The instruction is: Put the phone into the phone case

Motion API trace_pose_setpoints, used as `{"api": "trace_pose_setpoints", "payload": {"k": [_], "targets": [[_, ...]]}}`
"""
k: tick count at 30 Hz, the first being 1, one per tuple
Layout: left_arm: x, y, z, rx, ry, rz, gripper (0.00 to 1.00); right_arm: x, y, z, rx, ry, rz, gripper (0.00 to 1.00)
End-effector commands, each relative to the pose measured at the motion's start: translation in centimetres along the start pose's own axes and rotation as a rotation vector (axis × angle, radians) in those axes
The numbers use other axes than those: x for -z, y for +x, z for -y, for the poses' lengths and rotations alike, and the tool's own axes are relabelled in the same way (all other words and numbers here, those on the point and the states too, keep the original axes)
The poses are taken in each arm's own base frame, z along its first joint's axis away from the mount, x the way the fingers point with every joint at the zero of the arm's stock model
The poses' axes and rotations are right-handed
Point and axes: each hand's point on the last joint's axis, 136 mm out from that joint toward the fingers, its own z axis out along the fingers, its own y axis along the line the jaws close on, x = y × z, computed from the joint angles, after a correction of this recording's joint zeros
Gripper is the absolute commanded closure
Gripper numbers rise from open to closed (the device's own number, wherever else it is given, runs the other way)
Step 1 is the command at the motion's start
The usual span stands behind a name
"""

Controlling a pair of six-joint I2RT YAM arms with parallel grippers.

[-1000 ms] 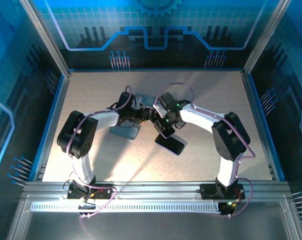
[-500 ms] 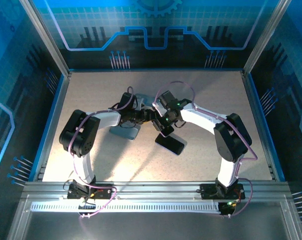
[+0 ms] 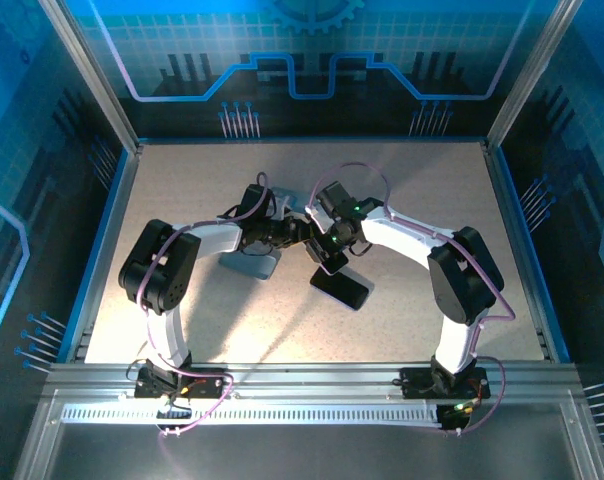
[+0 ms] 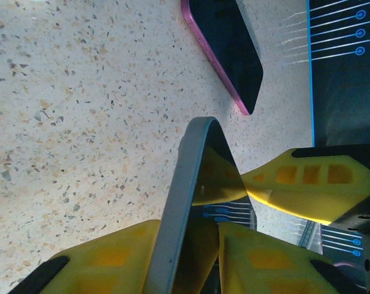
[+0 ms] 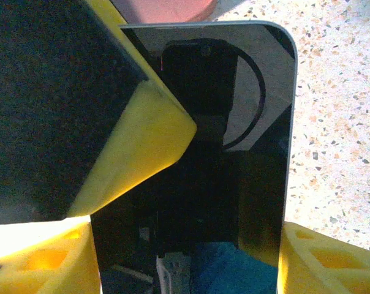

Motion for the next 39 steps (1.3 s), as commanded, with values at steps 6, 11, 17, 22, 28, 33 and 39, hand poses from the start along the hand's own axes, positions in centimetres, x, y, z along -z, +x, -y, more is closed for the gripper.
{"api": "trace_pose_setpoints", "payload": {"k": [6, 11, 17, 22, 28, 33, 39], "targets": [[-0.4, 0.1, 0.9, -0.009, 0.04, -0.025, 0.96, 1.7, -1.8, -1.2, 0.008, -0.024, 0.076, 0.37], [0.1, 0.0, 1.7, -0.021, 0.069, -0.001, 1.0, 1.7, -1.6, -1.0, 0.002, -0.022, 0.079, 0.37], [1.5, -1.2, 4.0, -0.031, 0.125, 0.075, 1.0, 3.2, -1.2, -0.9, -0.024, -0.036, 0.115, 0.18], [4.0, -3.5, 8.2, -0.057, 0.235, 0.199, 1.0, 6.0, -1.3, -0.1, -0.129, -0.109, 0.216, 0.16], [7.1, -5.8, 11.9, -0.068, 0.339, 0.357, 1.0, 8.8, -1.8, 1.5, -0.306, -0.235, 0.384, 0.14], [8.4, -6.2, 12.3, -0.052, 0.35, 0.435, 1.0, 10.6, -2.8, 2.6, -0.426, -0.34, 0.522, 0.13], [10.5, -6.4, 12.0, -0.033, 0.348, 0.579, 1.0, 10.6, -2.8, 3.8, -0.508, -0.363, 0.573, 0.13]]}}
